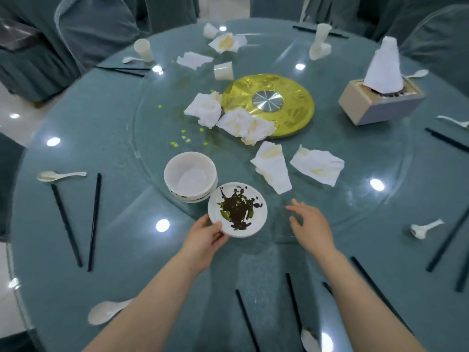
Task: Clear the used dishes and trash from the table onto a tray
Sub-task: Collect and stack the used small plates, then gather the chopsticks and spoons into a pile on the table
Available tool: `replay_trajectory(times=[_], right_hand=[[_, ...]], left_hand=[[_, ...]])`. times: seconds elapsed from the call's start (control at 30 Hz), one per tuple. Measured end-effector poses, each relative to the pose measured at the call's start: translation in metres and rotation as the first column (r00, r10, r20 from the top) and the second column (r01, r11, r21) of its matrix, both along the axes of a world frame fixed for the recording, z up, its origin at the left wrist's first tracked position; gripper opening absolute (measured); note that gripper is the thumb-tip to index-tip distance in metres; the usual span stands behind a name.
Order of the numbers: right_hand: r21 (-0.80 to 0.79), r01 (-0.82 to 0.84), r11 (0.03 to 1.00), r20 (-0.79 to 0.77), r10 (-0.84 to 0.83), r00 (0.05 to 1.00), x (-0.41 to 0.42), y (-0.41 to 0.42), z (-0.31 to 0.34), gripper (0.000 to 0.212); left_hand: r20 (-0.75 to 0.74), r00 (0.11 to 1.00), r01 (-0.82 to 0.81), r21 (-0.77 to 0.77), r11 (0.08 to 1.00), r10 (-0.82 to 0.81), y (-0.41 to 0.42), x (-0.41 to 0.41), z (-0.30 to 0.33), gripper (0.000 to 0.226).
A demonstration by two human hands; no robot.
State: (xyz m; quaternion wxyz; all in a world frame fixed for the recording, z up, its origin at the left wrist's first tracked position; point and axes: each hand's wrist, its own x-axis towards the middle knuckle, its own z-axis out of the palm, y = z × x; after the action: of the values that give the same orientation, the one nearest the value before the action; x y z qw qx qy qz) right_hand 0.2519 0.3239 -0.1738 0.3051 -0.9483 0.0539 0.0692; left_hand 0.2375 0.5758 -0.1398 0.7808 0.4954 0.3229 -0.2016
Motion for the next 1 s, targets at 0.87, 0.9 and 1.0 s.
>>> replay_trajectory(times=[0.87, 0.9, 1.0], right_hand=[[0.21, 0.398, 0.893, -0.088, -0.388, 0.917, -0.161, -0.015, 0.019, 0.011], [0.166, 0.401, 0.901, -0.127, -0.383, 0.915, -0.173, -0.015, 0.018, 0.011], [0.001, 0.365, 0.931, -0.199, -0.357, 0.913, -0.211, -0.011, 0.015, 0.012]], left_hand=[[0.118, 0.993, -0.037, 0.193, 0.98, 0.014, 0.101, -0.15, 0.026, 0.031], [0.132, 0.991, -0.043, 0.216, 0.976, 0.014, 0.106, -0.159, 0.03, 0.031], [0.157, 0.987, -0.027, 0.329, 0.944, -0.027, 0.115, -0.185, 0.034, 0.03]])
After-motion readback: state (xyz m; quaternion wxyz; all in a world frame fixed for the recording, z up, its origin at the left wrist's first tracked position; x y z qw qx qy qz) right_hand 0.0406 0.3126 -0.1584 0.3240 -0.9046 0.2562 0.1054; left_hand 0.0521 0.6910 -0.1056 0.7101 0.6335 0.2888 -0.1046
